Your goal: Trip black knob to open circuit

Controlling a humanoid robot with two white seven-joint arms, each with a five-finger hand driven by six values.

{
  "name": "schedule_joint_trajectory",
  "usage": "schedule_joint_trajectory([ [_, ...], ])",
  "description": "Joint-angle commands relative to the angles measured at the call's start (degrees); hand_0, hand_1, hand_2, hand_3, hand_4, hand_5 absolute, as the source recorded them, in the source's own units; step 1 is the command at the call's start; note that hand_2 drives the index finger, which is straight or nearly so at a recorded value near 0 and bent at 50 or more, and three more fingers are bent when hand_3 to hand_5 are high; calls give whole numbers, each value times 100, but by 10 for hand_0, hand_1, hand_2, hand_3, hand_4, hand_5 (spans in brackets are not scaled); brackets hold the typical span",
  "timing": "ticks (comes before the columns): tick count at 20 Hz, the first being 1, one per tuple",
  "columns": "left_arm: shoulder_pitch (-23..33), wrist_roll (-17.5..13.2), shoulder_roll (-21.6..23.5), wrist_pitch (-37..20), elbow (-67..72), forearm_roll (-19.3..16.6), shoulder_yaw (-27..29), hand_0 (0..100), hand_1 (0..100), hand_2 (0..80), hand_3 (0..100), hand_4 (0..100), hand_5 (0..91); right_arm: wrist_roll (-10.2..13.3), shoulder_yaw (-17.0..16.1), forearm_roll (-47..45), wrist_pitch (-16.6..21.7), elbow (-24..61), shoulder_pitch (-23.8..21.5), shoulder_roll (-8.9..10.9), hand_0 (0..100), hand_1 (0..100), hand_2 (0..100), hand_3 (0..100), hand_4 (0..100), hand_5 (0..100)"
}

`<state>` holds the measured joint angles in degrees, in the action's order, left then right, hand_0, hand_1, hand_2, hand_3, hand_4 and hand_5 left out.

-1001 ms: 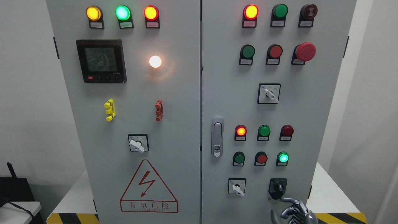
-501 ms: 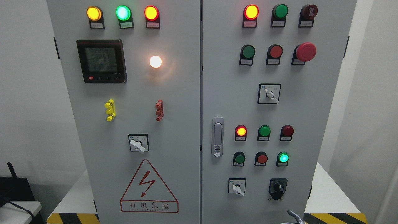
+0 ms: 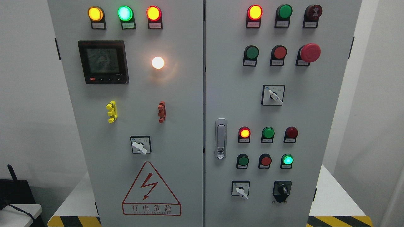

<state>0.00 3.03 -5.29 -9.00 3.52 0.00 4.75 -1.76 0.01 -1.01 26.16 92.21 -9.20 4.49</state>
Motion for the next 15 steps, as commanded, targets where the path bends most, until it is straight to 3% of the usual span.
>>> schedule_joint_trajectory([
  [1, -44, 4, 2, 4, 0, -193, 0, 120, 389, 0, 0, 0, 0, -26, -124, -110, 12, 701, -310, 236, 0, 231, 0, 124, 139, 121],
  [12, -44, 4, -7, 4, 0, -193, 0, 120, 389, 0, 0, 0, 0, -52, -141, -101, -6, 886, -354, 228, 0, 242, 0, 139, 148, 131],
  [15, -44, 4, 2, 4, 0, -193, 0, 120, 389, 0, 0, 0, 0, -394, -202, -101, 3, 904, -354, 158, 0, 237, 0, 145, 155, 131],
])
